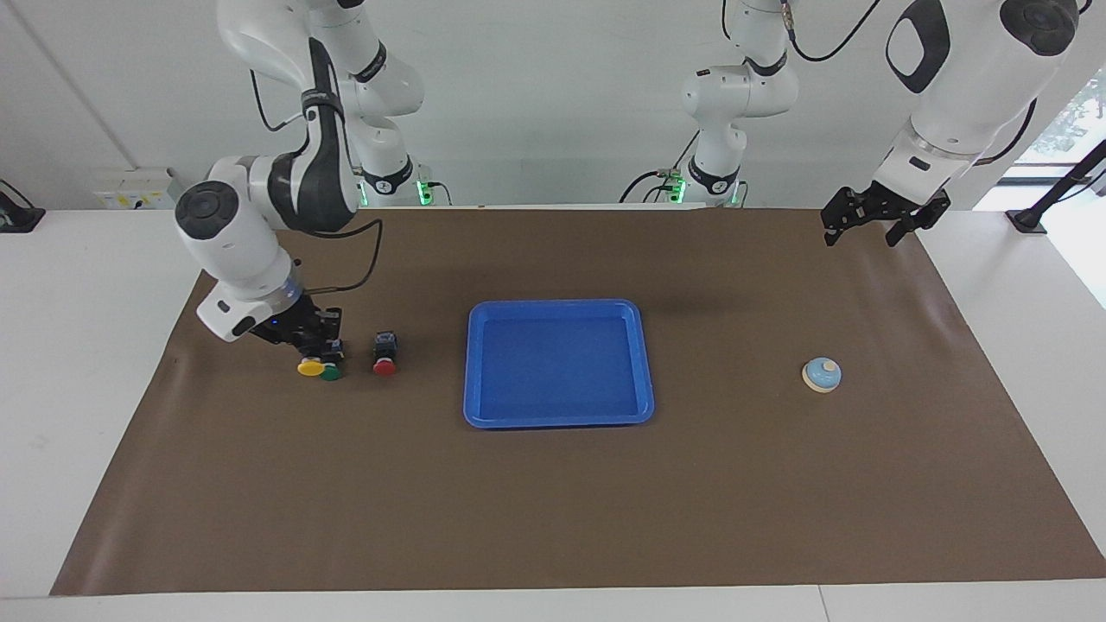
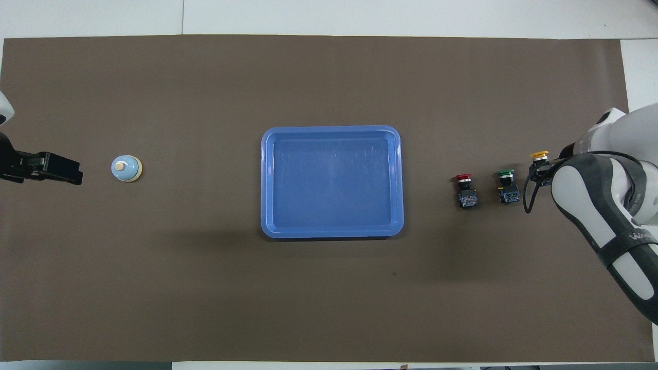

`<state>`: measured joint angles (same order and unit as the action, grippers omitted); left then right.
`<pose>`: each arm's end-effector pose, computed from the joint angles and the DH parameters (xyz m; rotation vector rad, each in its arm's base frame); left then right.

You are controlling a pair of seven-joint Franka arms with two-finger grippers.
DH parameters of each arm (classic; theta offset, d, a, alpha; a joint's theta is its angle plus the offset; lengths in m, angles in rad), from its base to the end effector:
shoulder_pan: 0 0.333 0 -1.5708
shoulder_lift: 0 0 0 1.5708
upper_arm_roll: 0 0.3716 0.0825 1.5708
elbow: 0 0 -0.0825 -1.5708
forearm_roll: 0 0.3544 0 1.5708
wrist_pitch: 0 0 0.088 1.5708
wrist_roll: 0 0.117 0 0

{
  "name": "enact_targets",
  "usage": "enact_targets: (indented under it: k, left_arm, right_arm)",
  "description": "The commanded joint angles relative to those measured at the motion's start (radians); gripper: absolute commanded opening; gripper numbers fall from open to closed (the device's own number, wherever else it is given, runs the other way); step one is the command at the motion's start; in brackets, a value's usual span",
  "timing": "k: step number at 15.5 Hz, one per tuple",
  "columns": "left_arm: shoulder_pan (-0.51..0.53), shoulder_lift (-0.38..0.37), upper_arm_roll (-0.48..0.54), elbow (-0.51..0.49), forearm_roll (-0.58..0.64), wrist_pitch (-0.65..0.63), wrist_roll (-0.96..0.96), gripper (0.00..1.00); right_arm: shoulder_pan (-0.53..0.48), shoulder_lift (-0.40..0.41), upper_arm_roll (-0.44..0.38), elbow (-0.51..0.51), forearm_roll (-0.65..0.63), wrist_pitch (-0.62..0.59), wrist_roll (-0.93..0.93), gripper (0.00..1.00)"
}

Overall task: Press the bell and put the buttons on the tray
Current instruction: 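Carry the yellow button into the blue tray and release it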

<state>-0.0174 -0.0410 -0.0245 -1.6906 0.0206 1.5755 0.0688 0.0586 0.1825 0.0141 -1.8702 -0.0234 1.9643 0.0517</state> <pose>0.5057 -0.0191 0.6388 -3.1140 0.1738 0.1161 0.5768 0.0398 0.4680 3.1142 0.0480 -0.1356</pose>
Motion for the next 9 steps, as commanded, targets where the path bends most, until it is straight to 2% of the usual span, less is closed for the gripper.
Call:
enact_targets:
  k: [1,4,6,9]
  left_arm:
    - [0.002,-0.016,-0.002,-0.006,0.007,0.003,-0.011,1.0]
    - [0.002,-0.016,-0.002,-0.006,0.007,0.001,-0.011,1.0]
    - [0.002,-0.016,-0.002,-0.006,0.007,0.003,-0.011,1.0]
    - [0.002,-0.016,-0.002,-0.006,0.007,0.003,-0.011,1.0]
  right_arm:
    - [0.139,0.014,-0.002,0.009,-0.007,-0.002,0.191,0.0]
    - [0.298,0.061,-0.002,0.045,0.01,0.022,0.374,0.0]
    - [0.363,0.121,-0.002,0.104,0.01,0.019,0.474,0.0]
    - [0.405,0.159,-0.002,0.099,0.01,0.065,0.517,0.0]
